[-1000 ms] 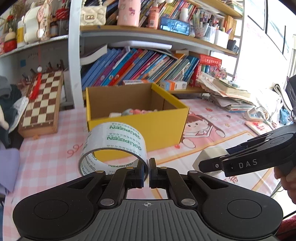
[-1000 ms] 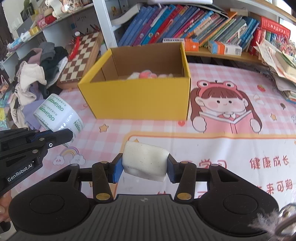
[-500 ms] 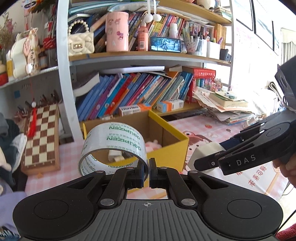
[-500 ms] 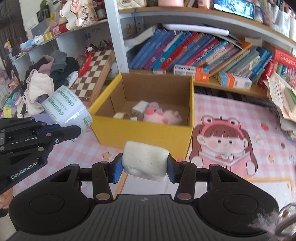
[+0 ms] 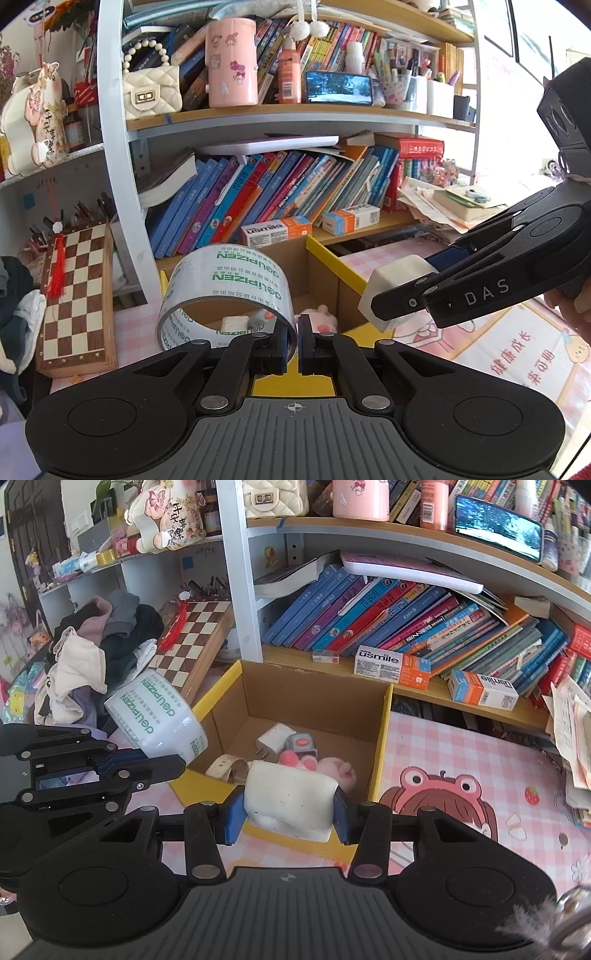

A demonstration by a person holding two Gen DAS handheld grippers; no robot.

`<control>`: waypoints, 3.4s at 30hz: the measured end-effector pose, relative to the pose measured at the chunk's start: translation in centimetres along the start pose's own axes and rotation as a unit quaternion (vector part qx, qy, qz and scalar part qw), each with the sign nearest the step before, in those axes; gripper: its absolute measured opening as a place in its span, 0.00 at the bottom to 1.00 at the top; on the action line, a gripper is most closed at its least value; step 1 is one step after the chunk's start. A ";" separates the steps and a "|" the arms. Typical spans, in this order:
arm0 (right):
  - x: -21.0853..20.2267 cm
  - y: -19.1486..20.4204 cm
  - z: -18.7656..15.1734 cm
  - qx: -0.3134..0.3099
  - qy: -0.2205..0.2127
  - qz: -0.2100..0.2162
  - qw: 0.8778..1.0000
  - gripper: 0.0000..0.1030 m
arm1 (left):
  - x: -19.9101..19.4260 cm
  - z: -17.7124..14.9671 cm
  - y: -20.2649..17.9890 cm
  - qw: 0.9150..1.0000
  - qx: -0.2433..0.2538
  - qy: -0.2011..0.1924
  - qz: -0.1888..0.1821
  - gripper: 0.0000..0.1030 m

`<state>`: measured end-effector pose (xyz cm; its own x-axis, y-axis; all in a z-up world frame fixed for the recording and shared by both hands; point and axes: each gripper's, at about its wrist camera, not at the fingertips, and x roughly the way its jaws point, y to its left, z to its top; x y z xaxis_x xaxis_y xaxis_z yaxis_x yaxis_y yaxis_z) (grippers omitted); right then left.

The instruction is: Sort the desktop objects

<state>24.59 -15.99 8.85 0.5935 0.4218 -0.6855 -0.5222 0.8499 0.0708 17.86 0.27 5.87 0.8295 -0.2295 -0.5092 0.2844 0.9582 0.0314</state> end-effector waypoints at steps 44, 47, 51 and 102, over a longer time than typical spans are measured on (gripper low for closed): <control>19.3 -4.8 7.3 -0.059 0.080 -0.003 0.995 0.43 | 11.9 0.5 0.6 0.995 0.017 0.085 0.051 0.11; 19.7 -5.0 7.4 -0.058 0.083 -0.002 0.995 0.43 | 12.0 0.6 0.9 0.995 0.011 0.083 0.054 0.15; 20.3 -5.0 7.5 -0.061 0.086 -0.001 0.994 0.43 | 11.9 0.6 1.0 0.996 0.007 0.080 0.050 0.16; 3.3 -0.7 3.1 -0.002 -0.025 -0.039 0.999 0.73 | -3.2 -2.6 0.2 0.996 -0.021 -0.006 0.090 0.79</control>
<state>28.77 -14.27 8.78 0.6626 0.3701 -0.6511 -0.4755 0.8795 0.0160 14.06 1.59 5.27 0.8707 -0.0545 -0.4887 0.1095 0.9904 0.0848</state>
